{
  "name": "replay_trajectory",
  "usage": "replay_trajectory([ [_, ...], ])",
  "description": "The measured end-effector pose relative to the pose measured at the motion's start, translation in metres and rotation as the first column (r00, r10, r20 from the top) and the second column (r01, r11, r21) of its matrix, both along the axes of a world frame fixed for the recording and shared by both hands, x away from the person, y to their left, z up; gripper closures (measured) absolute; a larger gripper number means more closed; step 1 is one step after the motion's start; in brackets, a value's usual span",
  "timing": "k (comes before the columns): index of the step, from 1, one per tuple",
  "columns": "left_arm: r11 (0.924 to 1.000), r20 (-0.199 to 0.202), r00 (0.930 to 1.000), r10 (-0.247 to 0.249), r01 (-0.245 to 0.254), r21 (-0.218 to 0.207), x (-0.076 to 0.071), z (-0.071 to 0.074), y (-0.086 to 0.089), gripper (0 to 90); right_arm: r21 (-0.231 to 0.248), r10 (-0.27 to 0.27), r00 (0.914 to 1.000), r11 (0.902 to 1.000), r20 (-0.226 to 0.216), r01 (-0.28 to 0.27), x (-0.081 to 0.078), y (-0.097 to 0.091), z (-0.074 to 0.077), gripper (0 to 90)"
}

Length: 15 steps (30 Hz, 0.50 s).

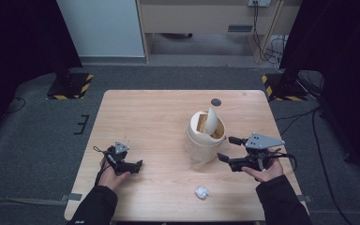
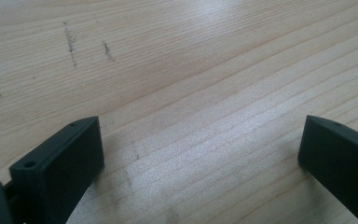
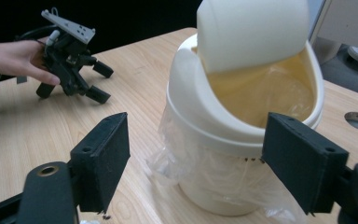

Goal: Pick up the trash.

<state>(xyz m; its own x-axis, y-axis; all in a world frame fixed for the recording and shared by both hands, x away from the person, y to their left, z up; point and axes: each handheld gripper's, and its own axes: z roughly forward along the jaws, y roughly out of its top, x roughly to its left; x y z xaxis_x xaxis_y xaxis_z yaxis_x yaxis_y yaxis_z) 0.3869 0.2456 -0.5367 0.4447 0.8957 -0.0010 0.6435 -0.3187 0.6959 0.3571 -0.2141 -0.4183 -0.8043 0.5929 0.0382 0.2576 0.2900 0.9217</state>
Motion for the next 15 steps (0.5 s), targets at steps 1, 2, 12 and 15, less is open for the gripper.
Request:
replay_trajectory([
  [1,1.0000,0.000,1.0000,0.000,0.000,0.000,0.000,0.000,0.000,0.0,-0.009,0.003,1.0000,1.0000,-0.006,-0.003,-0.001,0.000,-0.001,23.7],
  [2,1.0000,0.000,1.0000,0.000,0.000,0.000,0.000,0.000,0.000,0.0,-0.016,0.005,1.0000,0.9999,-0.007,-0.005,-0.002,0.001,-0.002,23.8],
  [12,1.0000,0.000,1.0000,0.000,0.000,0.000,0.000,0.000,0.000,0.0,-0.042,0.038,0.9991,0.9984,-0.018,-0.039,-0.010,0.009,-0.011,24.8],
  [15,1.0000,0.000,1.0000,0.000,0.000,0.000,0.000,0.000,0.000,0.0,-0.054,0.053,0.9984,0.9971,-0.023,-0.054,-0.013,0.012,-0.013,25.9],
])
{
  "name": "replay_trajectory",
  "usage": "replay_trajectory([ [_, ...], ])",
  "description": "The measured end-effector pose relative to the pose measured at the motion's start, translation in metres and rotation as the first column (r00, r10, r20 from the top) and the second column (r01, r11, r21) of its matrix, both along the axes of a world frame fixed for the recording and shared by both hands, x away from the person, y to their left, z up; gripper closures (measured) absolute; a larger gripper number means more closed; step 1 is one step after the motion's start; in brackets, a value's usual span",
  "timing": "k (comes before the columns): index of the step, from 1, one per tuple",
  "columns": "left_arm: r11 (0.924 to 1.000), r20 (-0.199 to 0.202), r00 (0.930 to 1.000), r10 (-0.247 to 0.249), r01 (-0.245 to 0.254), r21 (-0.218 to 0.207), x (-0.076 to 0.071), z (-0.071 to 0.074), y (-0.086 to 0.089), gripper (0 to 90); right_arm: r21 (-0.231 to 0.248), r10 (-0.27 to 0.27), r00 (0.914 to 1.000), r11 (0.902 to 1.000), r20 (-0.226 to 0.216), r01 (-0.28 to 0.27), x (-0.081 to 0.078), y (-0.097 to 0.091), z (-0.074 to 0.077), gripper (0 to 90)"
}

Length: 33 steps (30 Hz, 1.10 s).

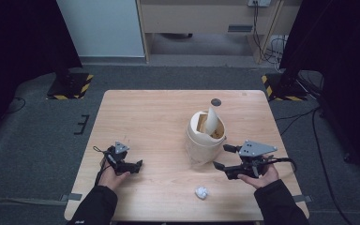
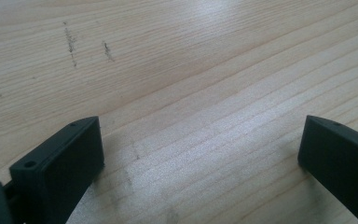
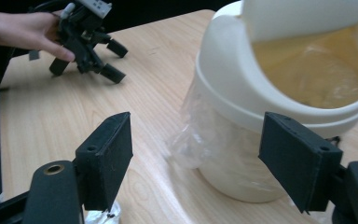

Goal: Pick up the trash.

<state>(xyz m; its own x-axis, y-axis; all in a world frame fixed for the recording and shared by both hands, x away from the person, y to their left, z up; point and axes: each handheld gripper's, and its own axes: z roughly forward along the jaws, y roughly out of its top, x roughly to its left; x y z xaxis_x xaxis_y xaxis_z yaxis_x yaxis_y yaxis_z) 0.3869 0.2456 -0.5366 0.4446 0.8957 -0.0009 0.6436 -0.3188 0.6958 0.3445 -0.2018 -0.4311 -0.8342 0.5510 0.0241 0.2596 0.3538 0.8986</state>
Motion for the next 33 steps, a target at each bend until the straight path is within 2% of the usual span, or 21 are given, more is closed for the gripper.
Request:
replay_trajectory([
  [10,1.0000,0.000,1.0000,0.000,0.000,0.000,0.000,0.000,0.000,0.0,-0.055,0.068,0.9967,0.9960,-0.045,-0.070,-0.008,0.017,-0.020,29.6],
  [12,1.0000,0.000,1.0000,0.000,0.000,0.000,0.000,0.000,0.000,0.0,-0.079,0.088,0.9937,0.9925,-0.069,-0.094,-0.010,0.024,-0.029,30.5],
  [19,1.0000,0.000,1.0000,0.000,0.000,0.000,0.000,0.000,0.000,0.0,-0.136,0.123,0.9866,0.9812,-0.107,-0.137,-0.013,0.033,-0.044,34.6],
  [23,1.0000,0.000,1.0000,0.000,0.000,0.000,0.000,0.000,0.000,0.0,-0.158,0.150,0.9782,0.9723,-0.144,-0.172,-0.016,0.039,-0.053,36.4],
  [27,1.0000,0.000,1.0000,0.000,0.000,0.000,0.000,0.000,0.000,0.0,-0.203,0.180,0.9656,0.9547,-0.187,-0.217,-0.020,0.047,-0.061,38.1],
  [29,1.0000,0.000,1.0000,0.000,0.000,0.000,0.000,0.000,0.000,0.0,-0.209,0.188,0.9588,0.9498,-0.213,-0.233,-0.021,0.050,-0.065,39.1],
  [33,1.0000,0.000,1.0000,0.000,0.000,0.000,0.000,0.000,0.000,0.0,-0.233,0.194,0.9509,0.9395,-0.241,-0.251,-0.021,0.053,-0.071,41.7],
])
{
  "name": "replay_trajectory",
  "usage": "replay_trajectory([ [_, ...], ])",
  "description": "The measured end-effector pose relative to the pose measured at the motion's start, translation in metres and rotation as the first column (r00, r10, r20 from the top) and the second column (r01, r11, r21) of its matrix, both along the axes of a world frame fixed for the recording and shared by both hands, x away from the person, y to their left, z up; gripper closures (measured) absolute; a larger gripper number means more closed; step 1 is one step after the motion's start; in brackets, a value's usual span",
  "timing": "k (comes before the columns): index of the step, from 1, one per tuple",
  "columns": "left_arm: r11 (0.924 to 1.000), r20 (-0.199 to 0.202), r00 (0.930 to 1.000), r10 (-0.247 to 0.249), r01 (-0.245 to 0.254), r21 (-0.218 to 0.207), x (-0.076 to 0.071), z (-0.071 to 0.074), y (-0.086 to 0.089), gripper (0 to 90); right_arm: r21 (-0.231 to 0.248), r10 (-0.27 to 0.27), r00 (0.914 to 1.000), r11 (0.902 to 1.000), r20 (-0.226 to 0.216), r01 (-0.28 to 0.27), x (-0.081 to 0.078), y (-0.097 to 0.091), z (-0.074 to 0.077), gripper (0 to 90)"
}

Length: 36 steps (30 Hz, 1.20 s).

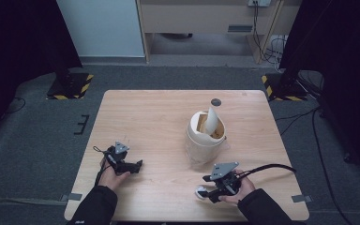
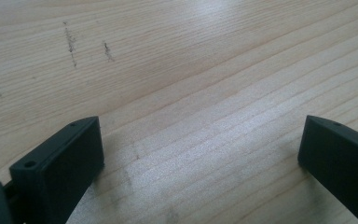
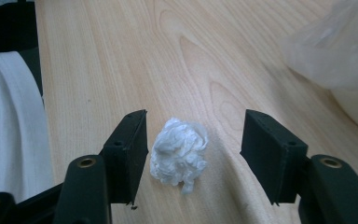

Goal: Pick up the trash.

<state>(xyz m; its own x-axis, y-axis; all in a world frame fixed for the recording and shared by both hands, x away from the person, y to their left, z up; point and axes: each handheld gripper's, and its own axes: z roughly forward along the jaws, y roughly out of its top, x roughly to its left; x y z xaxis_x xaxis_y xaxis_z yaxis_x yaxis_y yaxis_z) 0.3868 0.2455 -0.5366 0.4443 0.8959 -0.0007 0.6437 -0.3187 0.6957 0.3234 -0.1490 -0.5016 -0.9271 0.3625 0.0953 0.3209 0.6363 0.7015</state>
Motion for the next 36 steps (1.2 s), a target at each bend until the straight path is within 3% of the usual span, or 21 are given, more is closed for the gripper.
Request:
replay_trajectory([
  [8,1.0000,0.000,1.0000,0.000,0.000,0.000,0.000,0.000,0.000,0.0,-0.057,0.014,0.9996,0.9983,-0.024,-0.015,0.000,0.003,-0.008,49.6],
  [24,1.0000,0.000,1.0000,0.000,0.000,0.000,0.000,0.000,0.000,0.0,-0.099,0.020,0.9972,0.9947,-0.072,-0.027,0.000,0.005,-0.010,67.5],
  [31,1.0000,0.000,1.0000,0.000,0.000,0.000,0.000,0.000,0.000,0.0,-0.077,0.002,0.9978,0.9970,-0.067,-0.007,0.003,0.002,-0.003,70.4],
  [36,1.0000,0.000,1.0000,0.000,0.000,0.000,0.000,0.000,0.000,0.0,-0.034,-0.026,0.9992,0.9991,-0.030,0.025,0.006,-0.003,0.007,70.0],
])
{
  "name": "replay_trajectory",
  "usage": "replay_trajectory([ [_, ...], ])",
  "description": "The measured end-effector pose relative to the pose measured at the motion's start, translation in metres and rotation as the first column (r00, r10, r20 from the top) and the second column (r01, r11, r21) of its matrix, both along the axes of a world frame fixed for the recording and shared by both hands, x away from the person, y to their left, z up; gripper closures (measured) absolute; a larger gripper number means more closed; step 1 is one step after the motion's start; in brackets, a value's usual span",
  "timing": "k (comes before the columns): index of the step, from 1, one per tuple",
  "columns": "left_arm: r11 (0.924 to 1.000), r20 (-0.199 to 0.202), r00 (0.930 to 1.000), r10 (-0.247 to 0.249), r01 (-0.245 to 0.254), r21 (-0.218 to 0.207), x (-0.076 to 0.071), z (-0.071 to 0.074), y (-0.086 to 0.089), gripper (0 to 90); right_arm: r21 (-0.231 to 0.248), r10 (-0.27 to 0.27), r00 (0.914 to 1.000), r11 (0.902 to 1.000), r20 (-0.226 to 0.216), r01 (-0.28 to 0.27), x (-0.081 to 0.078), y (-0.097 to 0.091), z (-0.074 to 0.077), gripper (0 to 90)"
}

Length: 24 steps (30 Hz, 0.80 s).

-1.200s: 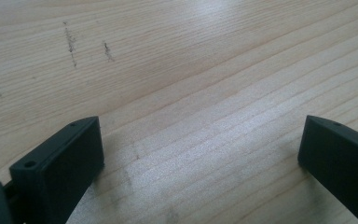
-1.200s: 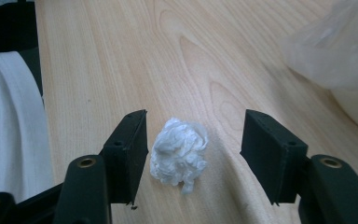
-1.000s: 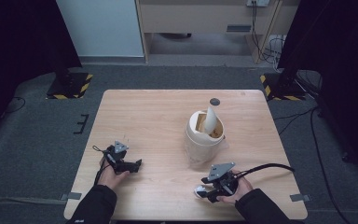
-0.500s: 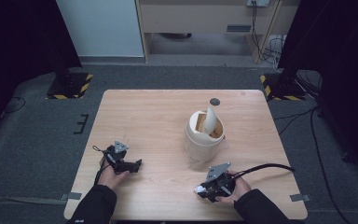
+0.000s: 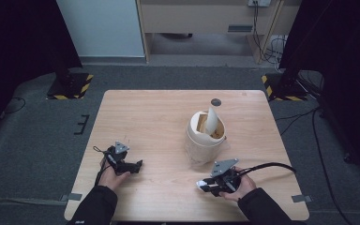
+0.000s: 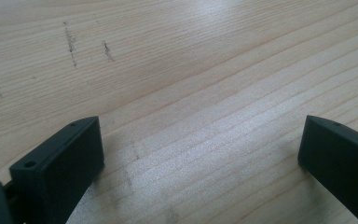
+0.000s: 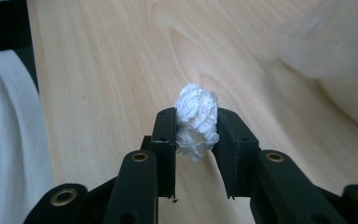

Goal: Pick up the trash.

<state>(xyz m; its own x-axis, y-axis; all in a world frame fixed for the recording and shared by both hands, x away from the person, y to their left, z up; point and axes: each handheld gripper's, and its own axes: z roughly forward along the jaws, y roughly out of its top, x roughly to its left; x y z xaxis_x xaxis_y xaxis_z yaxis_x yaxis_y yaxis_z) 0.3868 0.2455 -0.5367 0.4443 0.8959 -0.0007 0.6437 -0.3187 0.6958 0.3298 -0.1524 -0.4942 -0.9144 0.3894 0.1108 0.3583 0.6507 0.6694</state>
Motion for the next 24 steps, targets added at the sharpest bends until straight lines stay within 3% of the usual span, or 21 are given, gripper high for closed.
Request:
replay_trajectory([
  [12,1.0000,0.000,1.0000,0.000,0.000,0.000,0.000,0.000,0.000,0.0,0.065,-0.044,0.9973,0.9971,0.059,0.040,0.004,-0.009,0.015,69.4],
  [24,1.0000,0.000,1.0000,0.000,0.000,0.000,0.000,0.000,0.000,0.0,0.144,-0.104,0.9911,0.9854,0.084,0.091,0.008,-0.023,0.027,69.0],
])
